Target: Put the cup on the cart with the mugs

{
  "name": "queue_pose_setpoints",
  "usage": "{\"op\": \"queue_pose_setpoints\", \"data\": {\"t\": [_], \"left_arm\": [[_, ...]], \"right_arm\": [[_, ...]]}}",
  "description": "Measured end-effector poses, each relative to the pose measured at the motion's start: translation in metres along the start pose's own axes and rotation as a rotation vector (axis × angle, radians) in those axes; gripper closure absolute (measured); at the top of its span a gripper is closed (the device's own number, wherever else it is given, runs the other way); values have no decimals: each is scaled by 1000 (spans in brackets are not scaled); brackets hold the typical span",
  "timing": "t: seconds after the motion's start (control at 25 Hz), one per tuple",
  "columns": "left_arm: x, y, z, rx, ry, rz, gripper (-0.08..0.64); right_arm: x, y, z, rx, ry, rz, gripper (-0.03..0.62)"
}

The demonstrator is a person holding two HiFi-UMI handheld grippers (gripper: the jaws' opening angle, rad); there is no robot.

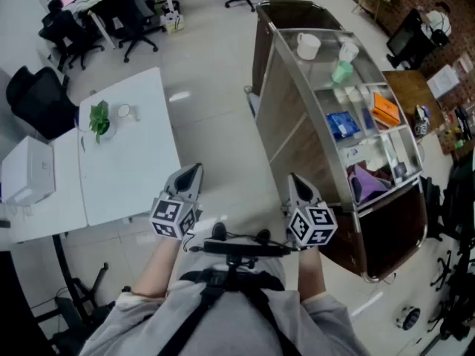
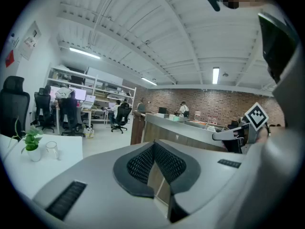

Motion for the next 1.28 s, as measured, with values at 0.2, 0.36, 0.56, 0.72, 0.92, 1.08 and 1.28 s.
{"op": "queue_pose_setpoints", "data": {"t": [0.2,0.36,0.56,0.72,0.92,1.08,1.28], "left_arm": [[-7,2,47,13,-34,8,555],[-16,7,82,-14,-113,11,557],[-16,3,108,-44,-226,-11,557],[-10,1,117,-81,-339,-6,556],[-8,-3,121,-119,-468,-22,557],[-19,-1,125,-130,-581,-29,556],[-36,7,140,-139,-700,-34,557]], "right_arm": [[45,4,31,-9,-44,10,589],[85,-2,54,-47,-123,42,589],[140,-18,64,-95,-248,99,589],[183,-28,64,-137,-374,158,589],[228,-38,67,-173,-525,204,589],[254,-37,77,-179,-617,248,589],[284,-33,97,-232,-701,280,589]]}}
Point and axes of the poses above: the fingertips, and each gripper's own axes: x forward along the fingers, z to its left, y out of its underside, the point moved 4 cm from there along -x, backward along the fingers, and after that the axes turned 13 degrees about -y, right-handed, at the moved point
